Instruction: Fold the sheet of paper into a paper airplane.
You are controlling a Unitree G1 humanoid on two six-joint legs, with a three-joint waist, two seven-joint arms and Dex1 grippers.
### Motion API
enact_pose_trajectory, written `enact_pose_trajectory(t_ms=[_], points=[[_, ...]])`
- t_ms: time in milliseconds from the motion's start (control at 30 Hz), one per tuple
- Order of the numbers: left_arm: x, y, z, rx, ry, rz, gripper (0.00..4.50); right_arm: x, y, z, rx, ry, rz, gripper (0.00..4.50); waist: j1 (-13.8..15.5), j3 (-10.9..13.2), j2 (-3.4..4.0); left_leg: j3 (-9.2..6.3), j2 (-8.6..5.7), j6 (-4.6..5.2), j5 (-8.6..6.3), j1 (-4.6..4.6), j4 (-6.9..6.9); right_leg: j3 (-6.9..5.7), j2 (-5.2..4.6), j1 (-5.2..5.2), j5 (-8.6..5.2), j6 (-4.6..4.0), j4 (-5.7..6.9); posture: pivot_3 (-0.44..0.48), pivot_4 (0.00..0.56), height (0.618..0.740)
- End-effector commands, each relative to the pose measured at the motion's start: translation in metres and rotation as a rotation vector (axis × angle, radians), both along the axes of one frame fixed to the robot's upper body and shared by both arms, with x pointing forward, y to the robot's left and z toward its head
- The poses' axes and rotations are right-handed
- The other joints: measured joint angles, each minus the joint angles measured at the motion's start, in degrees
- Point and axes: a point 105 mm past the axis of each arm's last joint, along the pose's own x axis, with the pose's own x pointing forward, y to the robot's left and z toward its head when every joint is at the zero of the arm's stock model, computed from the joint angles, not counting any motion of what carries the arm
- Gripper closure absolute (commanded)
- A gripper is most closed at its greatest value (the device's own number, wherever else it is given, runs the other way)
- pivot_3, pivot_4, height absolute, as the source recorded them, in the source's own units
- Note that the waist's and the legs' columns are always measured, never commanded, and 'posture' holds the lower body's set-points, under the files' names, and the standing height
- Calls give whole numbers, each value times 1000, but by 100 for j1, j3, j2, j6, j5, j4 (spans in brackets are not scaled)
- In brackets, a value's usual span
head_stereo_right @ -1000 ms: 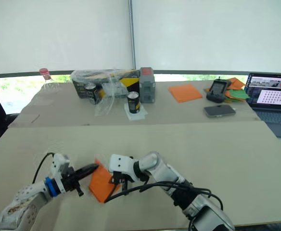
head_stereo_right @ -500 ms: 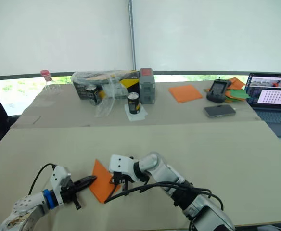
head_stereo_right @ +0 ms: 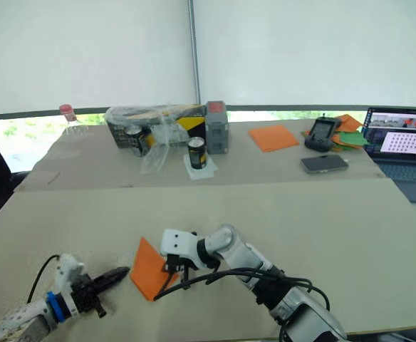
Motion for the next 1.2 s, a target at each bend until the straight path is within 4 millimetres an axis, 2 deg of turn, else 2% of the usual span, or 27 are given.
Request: enact_pose_trajectory(t_ms=[33, 67, 200, 267, 333, 433, 667, 767, 900, 1000, 1133, 1200], points=[[0, -3, 16, 25, -37, -47, 4477, 15, -20, -4, -18, 23, -113, 4500, 27, 13, -14, -2, -2, -1, 1, 0, 0, -1, -1, -1, 1, -1, -1, 0, 150, 740], [-1, -5, 15, 37, -31, -58, 4477, 16, -23, 2, -12, 5, -106, 4500, 35, 21, -16, -1, -8, -3, 2, 0, 1, 0, -6, -1, 1, -2, -3, 0, 150, 740], [3, -9, 7, 86, 12, -82, 4477, 20, -30, 50, 74, -64, -113, 4500, 96, 77, -30, 6, -22, -5, 3, -37, 5, 10, -22, -18, 2, -2, -15, 0, 150, 740], [4, -10, 5, 107, 40, -95, 4477, 20, -37, 63, 86, -83, -122, 4500, 112, 81, -38, 6, -23, -8, 4, -103, 22, 10, -20, -88, 5, 0, -6, 0, 150, 740], [10, -10, 7, 128, 57, -105, 4477, 20, -53, 72, 67, -100, -136, 4500, 124, 81, -37, 4, -23, -30, 17, -155, 26, 9, -17, -141, 7, 1, 6, 0, 150, 740], [14, -13, 6, 201, 85, -167, 4477, 19, -74, 76, 22, -114, -153, 4500, 149, 83, -40, 3, -24, -40, 23, -208, 29, 3, -22, -199, 8, 0, 33, 0, 150, 740], [22, -11, 12, 230, 69, -188, 4477, 11, -98, 74, -17, -99, -205, 4500, 134, 87, -45, 14, -23, -38, 24, -193, 34, 15, -17, -190, 8, -2, 45, 0, 150, 740], [33, -7, 28, 184, 39, -157, 4477, 2, -103, 72, 3, -62, -214, 4500, 139, 93, -53, 13, -22, -37, 24, -194, 36, 14, -14, -192, 8, -2, 50, 0, 150, 740], [32, -9, 43, 172, 20, -215, 4477, -11, -106, 67, -2, -32, -193, 4500, 131, 107, -76, 11, -21, -37, 24, -197, 44, 11, -14, -190, 8, -1, 53, 0, 150, 740], [30, -8, 44, 176, 57, -241, 3655, -15, -105, 65, 6, -15, -189, 4500, 121, 109, -78, 15, -23, -37, 24, -196, 46, 14, -16, -190, 8, -1, 53, 0, 150, 740], [25, -6, 39, 190, 132, -268, 2376, -11, -108, 63, -20, -58, -199, 4500, 121, 109, -78, 14, -21, -37, 24, -195, 49, 14, -12, -192, 8, -1, 59, 0, 150, 740], [29, -2, 41, 136, 168, -212, 1645, -9, -110, 62, -29, -70, -212, 4500, 127, 109, -79, 14, -22, -37, 24, -195, 50, 13, -13, -191, 8, -1, 61, 0, 150, 740]])
